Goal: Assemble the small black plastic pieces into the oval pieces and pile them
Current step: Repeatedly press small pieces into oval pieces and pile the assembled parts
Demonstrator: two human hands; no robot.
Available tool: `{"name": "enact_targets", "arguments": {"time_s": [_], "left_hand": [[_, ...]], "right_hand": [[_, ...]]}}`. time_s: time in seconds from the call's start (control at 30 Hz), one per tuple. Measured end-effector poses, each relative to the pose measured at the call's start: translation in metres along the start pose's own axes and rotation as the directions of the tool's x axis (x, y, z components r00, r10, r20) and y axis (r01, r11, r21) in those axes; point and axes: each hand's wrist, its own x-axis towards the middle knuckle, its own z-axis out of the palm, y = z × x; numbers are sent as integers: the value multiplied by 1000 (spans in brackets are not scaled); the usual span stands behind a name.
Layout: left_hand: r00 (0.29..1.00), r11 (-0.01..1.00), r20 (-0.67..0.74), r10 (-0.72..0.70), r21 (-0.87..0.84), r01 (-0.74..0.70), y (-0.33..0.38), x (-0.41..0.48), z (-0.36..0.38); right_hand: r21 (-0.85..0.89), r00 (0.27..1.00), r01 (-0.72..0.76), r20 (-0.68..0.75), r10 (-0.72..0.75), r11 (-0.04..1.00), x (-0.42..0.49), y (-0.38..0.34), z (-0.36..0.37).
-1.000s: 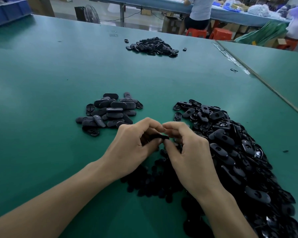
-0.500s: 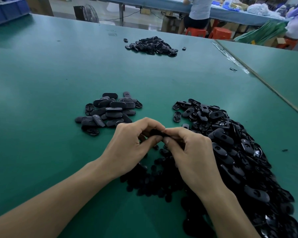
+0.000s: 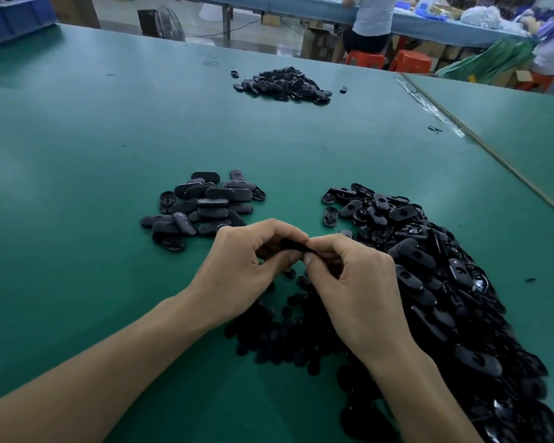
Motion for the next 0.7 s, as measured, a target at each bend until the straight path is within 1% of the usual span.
{"name": "enact_targets", "arguments": {"time_s": [0.23, 0.43, 0.7], "left_hand": [[1000, 999, 15, -11, -32, 12, 0, 0, -1], [1000, 999, 17, -21, -42, 22, 1, 1, 0], [998, 992, 25, -50, -118, 53, -1, -1, 1]], "right_hand": [[25, 999, -36, 1, 36, 999, -1, -4, -1], [66, 997, -66, 32, 64, 996, -1, -4, -2], [49, 999, -43, 14, 42, 998, -2, -1, -2]]}}
